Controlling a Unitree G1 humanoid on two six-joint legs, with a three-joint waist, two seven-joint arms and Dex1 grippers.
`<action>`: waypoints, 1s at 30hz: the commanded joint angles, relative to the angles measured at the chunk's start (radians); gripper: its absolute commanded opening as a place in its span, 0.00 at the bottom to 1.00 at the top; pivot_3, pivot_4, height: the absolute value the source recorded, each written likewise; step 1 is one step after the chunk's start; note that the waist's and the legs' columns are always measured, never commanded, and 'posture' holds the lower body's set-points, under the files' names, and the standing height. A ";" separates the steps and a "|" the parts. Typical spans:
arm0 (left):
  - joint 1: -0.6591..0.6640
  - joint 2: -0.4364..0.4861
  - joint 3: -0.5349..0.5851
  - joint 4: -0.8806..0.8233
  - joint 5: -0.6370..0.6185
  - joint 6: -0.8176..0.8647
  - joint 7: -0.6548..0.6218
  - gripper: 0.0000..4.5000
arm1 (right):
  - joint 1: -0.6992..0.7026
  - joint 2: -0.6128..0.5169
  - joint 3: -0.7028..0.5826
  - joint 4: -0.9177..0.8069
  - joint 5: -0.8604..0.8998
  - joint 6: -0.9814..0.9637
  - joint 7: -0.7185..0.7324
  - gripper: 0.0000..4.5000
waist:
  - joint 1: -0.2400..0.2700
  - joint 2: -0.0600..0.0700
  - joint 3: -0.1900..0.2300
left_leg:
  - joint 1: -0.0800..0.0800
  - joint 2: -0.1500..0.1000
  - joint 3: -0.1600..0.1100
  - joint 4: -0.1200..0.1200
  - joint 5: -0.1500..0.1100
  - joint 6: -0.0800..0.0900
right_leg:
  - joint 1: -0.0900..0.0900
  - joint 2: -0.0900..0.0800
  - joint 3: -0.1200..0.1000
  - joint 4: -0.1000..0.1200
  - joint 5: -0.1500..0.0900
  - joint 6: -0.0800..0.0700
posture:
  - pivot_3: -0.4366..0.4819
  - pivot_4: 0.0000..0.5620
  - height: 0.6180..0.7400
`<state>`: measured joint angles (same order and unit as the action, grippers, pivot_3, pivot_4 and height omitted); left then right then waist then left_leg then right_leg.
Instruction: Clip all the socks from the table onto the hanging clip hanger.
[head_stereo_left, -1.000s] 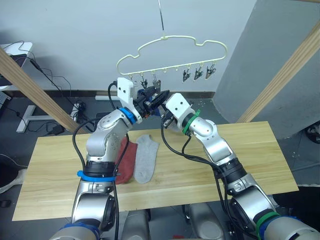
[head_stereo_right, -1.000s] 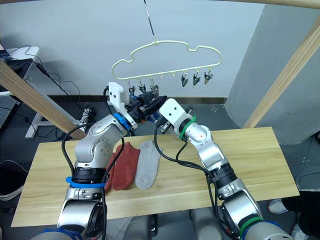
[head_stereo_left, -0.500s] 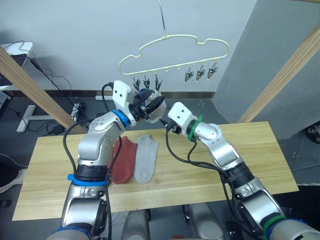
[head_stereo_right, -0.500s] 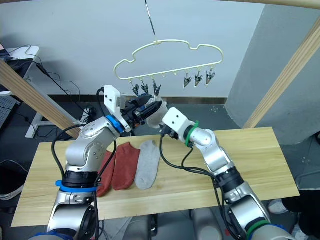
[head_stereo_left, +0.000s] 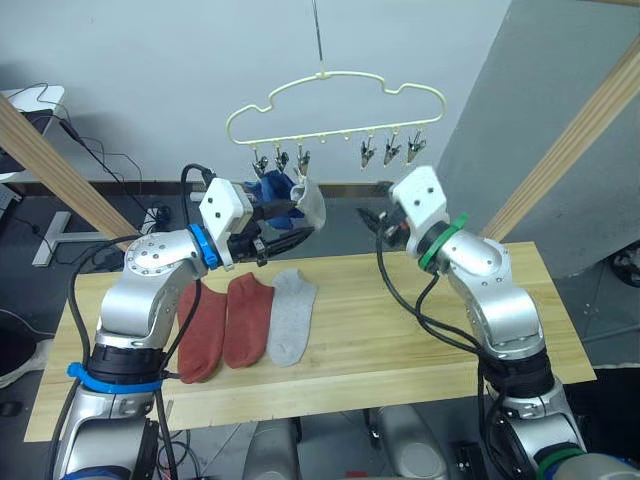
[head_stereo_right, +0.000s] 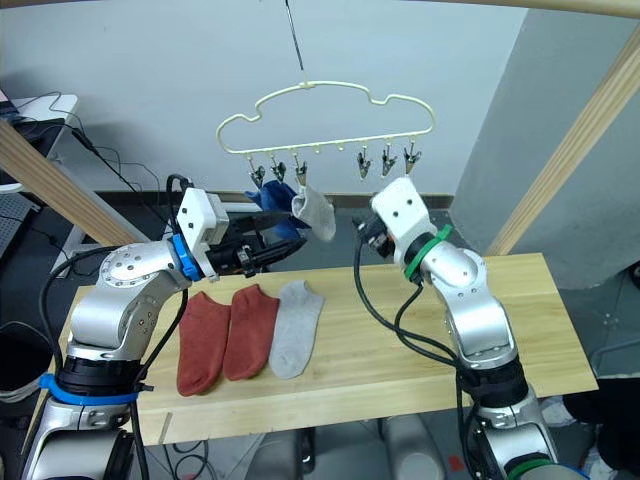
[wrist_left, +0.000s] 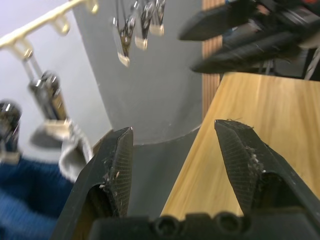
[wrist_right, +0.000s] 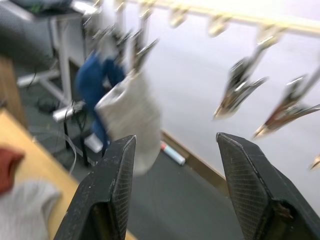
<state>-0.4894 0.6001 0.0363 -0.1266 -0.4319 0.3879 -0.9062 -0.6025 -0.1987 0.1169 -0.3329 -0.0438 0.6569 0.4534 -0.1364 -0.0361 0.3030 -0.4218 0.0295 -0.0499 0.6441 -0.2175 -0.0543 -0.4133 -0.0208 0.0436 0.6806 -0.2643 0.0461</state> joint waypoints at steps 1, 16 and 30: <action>-0.017 0.000 0.012 -0.060 -0.023 0.011 0.005 0.63 | -0.054 0.021 -0.036 0.011 0.029 0.021 -0.043 0.59 | 0.000 0.000 0.000 | 0.000 0.000 0.000 0.000 0.000 0.000 | 0.000 0.000 0.000 0.000 0.000 0.000 | 0.27 0.45 1.00; -0.043 -0.026 0.041 -0.104 -0.101 0.094 0.038 0.63 | -0.207 0.052 -0.063 0.249 0.054 -0.041 -0.117 0.59 | -0.001 0.000 0.000 | -0.003 0.000 0.000 0.000 0.000 0.000 | -0.003 0.000 0.000 0.000 0.000 -0.001 | 0.28 0.42 1.00; -0.037 -0.030 0.031 -0.110 -0.093 0.094 0.040 0.63 | -0.262 0.093 -0.046 0.334 0.084 -0.090 -0.117 0.59 | -0.001 0.000 -0.001 | -0.006 0.000 0.000 0.000 0.000 0.000 | -0.007 0.000 0.000 0.001 0.001 -0.002 | 0.29 0.41 1.00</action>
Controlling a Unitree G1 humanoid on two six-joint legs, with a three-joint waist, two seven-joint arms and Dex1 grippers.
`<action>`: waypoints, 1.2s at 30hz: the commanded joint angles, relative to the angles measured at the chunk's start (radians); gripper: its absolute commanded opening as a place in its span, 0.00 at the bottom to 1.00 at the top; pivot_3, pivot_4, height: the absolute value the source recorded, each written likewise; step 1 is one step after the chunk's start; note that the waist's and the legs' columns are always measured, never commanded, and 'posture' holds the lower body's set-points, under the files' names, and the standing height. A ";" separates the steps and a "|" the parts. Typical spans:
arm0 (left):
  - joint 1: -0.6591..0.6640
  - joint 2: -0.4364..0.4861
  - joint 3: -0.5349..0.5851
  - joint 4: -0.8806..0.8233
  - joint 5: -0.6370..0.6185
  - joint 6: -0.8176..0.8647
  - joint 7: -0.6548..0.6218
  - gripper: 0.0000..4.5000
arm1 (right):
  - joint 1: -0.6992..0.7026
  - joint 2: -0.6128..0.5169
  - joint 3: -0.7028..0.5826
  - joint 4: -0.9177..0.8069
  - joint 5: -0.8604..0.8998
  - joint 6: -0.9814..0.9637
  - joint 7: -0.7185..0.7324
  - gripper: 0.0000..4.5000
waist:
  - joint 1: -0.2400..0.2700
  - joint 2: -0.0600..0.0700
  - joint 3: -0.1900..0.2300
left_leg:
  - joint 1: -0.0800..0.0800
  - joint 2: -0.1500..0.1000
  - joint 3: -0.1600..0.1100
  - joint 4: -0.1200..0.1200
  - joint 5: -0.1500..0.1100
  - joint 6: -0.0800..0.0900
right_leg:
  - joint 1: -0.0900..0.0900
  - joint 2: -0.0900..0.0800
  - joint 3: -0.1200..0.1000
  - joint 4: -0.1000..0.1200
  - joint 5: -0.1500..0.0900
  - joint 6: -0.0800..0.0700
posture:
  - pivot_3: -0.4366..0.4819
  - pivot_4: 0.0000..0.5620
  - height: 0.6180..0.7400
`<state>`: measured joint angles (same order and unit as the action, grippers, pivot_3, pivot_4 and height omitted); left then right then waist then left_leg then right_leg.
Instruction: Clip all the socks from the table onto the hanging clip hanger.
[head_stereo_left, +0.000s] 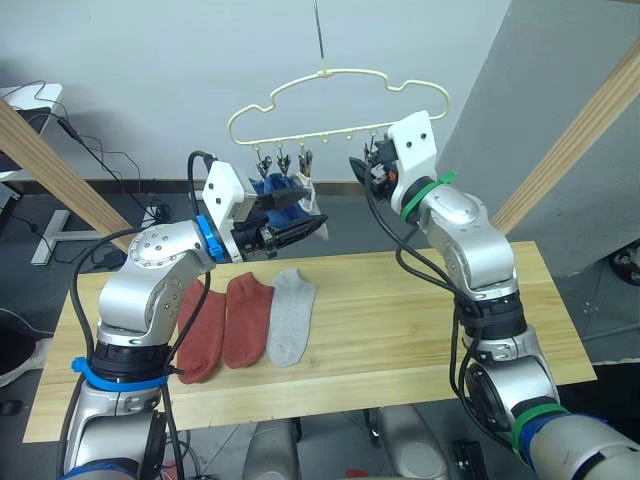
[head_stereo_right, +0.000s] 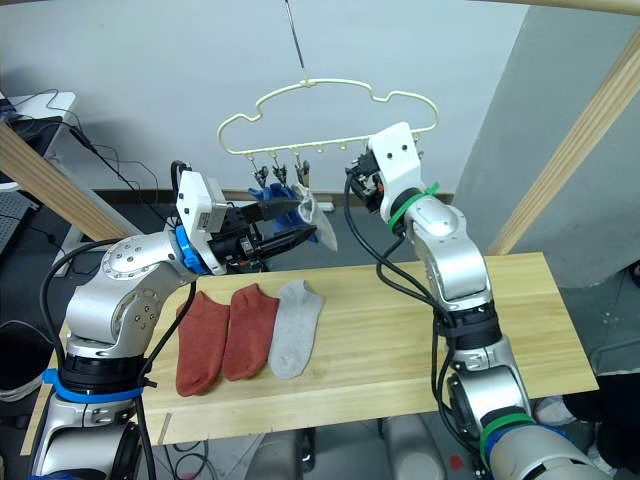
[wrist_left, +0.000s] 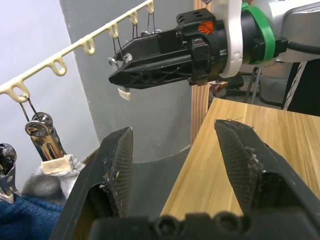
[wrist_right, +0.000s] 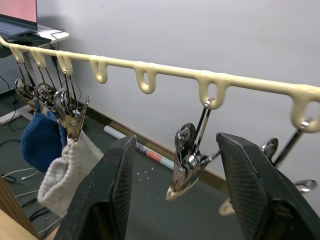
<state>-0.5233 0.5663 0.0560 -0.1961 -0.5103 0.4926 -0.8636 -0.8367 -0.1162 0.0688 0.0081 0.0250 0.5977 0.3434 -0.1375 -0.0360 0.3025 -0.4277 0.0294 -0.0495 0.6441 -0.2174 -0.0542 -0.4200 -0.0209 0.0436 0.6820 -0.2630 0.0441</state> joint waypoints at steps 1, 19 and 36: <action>-0.003 0.004 0.010 -0.040 -0.014 -0.011 -0.003 0.63 | -0.032 0.015 0.001 0.001 0.017 -0.035 -0.009 0.59 | 0.000 0.000 0.000 | 0.000 0.000 0.000 0.000 0.000 0.000 | 0.000 0.000 0.000 0.000 0.000 0.000 | 0.29 0.41 1.00; 0.007 0.000 0.004 -0.046 -0.009 -0.007 0.005 0.63 | -0.058 0.054 -0.023 0.080 0.043 -0.083 -0.063 0.59 | 0.001 0.000 0.000 | 0.000 0.000 0.000 0.000 0.000 0.000 | 0.000 0.000 0.000 0.000 0.000 0.000 | 0.30 0.41 1.00; 0.015 -0.005 -0.006 -0.045 -0.011 -0.004 0.002 0.63 | -0.011 0.055 -0.013 0.024 0.033 -0.033 -0.154 0.59 | 0.001 0.000 0.000 | 0.000 0.000 0.000 0.000 0.000 0.000 | 0.000 0.000 0.000 0.001 0.000 -0.001 | 0.29 0.42 1.00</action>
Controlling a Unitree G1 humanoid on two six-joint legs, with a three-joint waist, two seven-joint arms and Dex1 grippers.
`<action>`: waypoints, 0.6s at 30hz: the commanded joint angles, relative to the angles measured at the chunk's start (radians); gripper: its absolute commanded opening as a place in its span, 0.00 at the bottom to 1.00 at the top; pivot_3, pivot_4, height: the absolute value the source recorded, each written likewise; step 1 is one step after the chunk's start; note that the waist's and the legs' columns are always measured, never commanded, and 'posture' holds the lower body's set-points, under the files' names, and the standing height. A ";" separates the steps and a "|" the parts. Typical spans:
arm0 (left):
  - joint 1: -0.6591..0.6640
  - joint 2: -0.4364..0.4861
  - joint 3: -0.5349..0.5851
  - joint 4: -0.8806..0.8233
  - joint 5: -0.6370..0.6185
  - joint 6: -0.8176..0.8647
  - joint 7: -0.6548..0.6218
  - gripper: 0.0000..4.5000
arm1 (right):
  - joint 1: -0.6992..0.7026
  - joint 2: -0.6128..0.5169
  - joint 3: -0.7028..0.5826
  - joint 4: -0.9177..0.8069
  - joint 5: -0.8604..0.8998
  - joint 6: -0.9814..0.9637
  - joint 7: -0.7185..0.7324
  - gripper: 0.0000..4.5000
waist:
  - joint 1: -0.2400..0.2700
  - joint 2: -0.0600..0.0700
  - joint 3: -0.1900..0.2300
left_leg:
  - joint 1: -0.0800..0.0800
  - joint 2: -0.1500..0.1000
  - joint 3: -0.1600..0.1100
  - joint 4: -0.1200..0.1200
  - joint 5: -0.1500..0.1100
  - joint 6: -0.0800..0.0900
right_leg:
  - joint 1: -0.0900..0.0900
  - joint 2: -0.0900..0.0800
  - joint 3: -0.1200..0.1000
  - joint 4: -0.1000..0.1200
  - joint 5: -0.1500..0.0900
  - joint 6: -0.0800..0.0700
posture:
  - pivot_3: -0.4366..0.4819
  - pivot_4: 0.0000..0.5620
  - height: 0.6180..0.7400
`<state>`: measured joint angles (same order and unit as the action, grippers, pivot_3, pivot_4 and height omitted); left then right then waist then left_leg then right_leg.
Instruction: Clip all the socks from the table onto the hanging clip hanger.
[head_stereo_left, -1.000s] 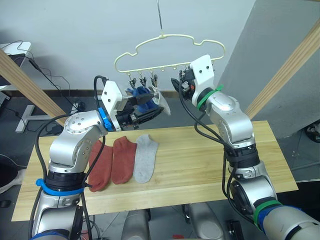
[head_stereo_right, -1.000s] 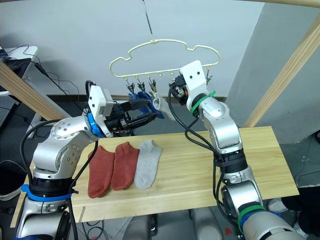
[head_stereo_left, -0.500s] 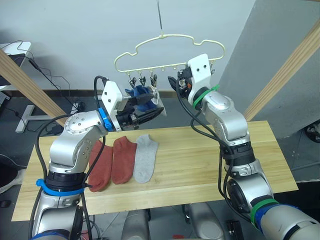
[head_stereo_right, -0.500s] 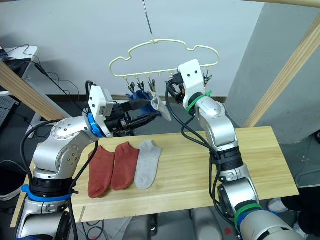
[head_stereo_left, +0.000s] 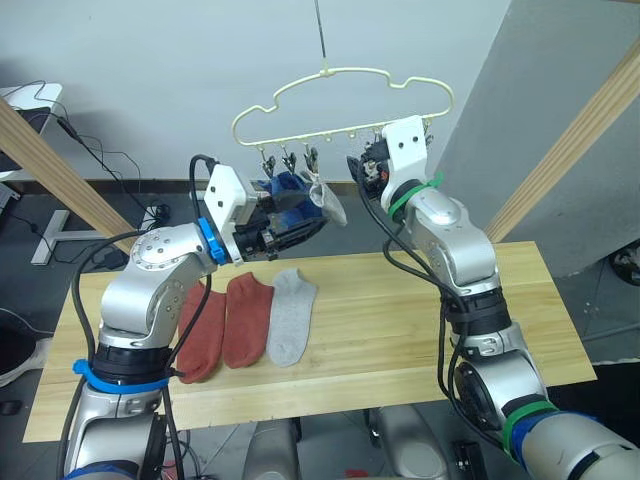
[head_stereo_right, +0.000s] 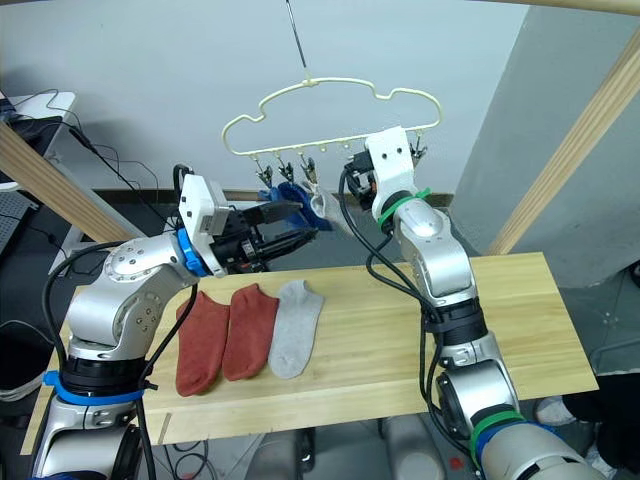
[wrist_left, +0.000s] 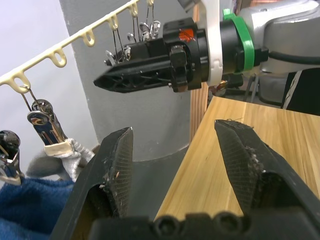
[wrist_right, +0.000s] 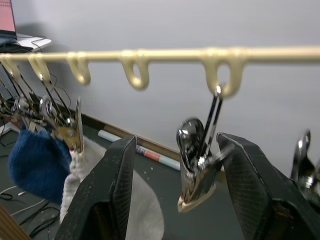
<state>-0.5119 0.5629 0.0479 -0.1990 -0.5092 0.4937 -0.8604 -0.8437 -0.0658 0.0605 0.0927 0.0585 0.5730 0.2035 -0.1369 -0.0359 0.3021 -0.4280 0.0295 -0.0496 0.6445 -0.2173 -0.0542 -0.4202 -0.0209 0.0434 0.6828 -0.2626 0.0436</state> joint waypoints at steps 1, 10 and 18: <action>0.004 -0.001 0.002 -0.042 -0.012 -0.005 -0.001 0.63 | -0.004 0.005 -0.005 -0.059 0.000 -0.009 -0.017 0.59 | 0.000 0.000 0.000 | 0.000 0.000 0.000 0.000 0.000 0.000 | 0.000 0.000 0.000 0.000 0.000 0.000 | 0.29 0.42 1.00; 0.008 -0.004 -0.001 -0.043 -0.011 -0.006 0.002 0.63 | -0.004 0.009 -0.015 -0.054 0.010 -0.003 -0.036 0.59 | 0.000 0.000 0.000 | 0.000 0.000 0.000 0.000 0.000 0.000 | 0.000 0.000 0.000 0.000 0.000 0.000 | 0.29 0.43 1.00; 0.009 -0.007 -0.003 -0.041 -0.009 -0.009 0.002 0.63 | 0.003 0.017 -0.021 -0.063 0.023 0.016 -0.038 0.59 | 0.000 0.000 0.000 | 0.000 0.000 0.000 0.000 0.000 0.000 | 0.000 0.000 0.000 0.000 0.000 0.000 | 0.29 0.43 1.00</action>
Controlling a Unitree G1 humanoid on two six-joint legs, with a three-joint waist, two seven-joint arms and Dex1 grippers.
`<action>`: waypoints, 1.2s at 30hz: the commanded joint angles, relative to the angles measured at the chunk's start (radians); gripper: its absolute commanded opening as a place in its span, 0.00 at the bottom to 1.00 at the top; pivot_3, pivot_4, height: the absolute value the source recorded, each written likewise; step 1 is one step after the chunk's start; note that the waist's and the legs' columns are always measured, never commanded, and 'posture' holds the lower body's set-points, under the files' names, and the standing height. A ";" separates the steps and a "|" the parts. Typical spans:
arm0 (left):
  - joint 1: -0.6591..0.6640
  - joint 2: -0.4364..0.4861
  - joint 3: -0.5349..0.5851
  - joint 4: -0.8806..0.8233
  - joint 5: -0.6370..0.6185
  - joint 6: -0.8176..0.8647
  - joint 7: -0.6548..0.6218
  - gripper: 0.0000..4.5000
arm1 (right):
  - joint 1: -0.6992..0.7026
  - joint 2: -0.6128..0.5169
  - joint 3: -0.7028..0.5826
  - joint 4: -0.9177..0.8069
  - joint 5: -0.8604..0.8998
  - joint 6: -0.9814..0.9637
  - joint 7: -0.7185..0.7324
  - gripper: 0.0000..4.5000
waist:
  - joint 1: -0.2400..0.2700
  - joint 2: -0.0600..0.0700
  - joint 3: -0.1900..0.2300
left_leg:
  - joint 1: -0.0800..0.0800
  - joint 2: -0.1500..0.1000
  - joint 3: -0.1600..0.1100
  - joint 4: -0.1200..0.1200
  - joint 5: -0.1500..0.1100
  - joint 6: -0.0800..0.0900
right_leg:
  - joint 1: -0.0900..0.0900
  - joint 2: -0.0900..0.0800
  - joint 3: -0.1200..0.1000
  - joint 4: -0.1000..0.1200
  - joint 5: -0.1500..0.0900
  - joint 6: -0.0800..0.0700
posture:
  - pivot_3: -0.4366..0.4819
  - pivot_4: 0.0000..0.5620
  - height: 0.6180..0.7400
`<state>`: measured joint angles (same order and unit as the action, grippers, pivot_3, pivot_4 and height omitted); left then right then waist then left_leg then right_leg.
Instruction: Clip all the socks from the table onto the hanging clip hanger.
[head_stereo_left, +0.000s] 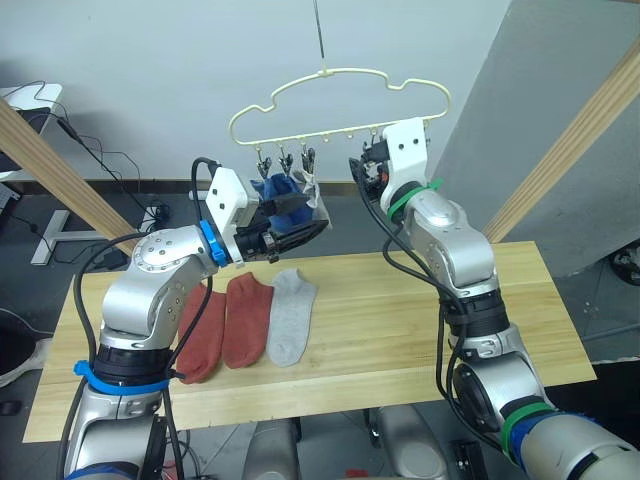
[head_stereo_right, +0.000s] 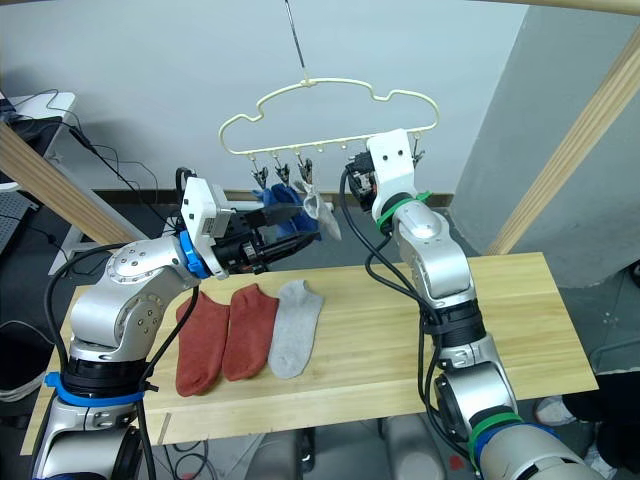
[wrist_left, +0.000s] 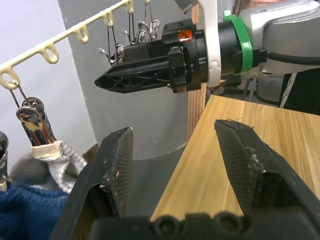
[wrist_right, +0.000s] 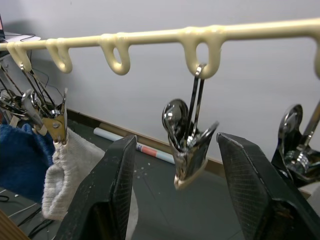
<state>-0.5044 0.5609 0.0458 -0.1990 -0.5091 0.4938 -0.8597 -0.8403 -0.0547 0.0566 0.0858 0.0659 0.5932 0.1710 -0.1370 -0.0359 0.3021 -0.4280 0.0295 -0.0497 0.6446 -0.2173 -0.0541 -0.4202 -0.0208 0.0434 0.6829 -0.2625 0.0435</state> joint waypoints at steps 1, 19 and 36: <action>0.001 -0.005 -0.002 -0.041 -0.009 -0.009 0.002 0.63 | -0.001 0.006 -0.017 -0.056 0.016 -0.003 -0.005 0.59 | 0.000 0.000 0.000 | 0.000 0.000 0.000 0.000 0.000 0.000 | 0.000 0.000 0.000 0.000 0.000 0.000 | 0.29 0.43 1.00; -0.005 -0.009 -0.004 -0.037 0.000 -0.009 0.005 0.63 | 0.003 0.004 -0.005 -0.064 0.011 -0.001 0.000 0.41 | 0.000 0.000 0.000 | 0.000 0.000 0.000 0.000 0.000 0.000 | 0.000 0.000 0.000 0.000 0.000 0.000 | 0.29 0.43 1.00; 0.001 -0.011 -0.010 -0.051 -0.005 -0.003 0.011 0.63 | 0.006 0.014 0.010 -0.104 0.004 0.009 -0.013 0.41 | 0.000 0.000 0.000 | 0.000 0.000 0.000 0.000 0.000 0.000 | 0.000 0.000 0.000 0.000 0.000 0.000 | 0.29 0.42 1.00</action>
<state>-0.5044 0.5504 0.0342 -0.1998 -0.5059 0.4943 -0.8524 -0.8268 -0.0481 0.0627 0.0211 0.0616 0.6250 0.1532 -0.1373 -0.0359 0.3019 -0.4280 0.0296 -0.0497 0.6448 -0.2172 -0.0541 -0.4202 -0.0208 0.0433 0.6833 -0.2624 0.0434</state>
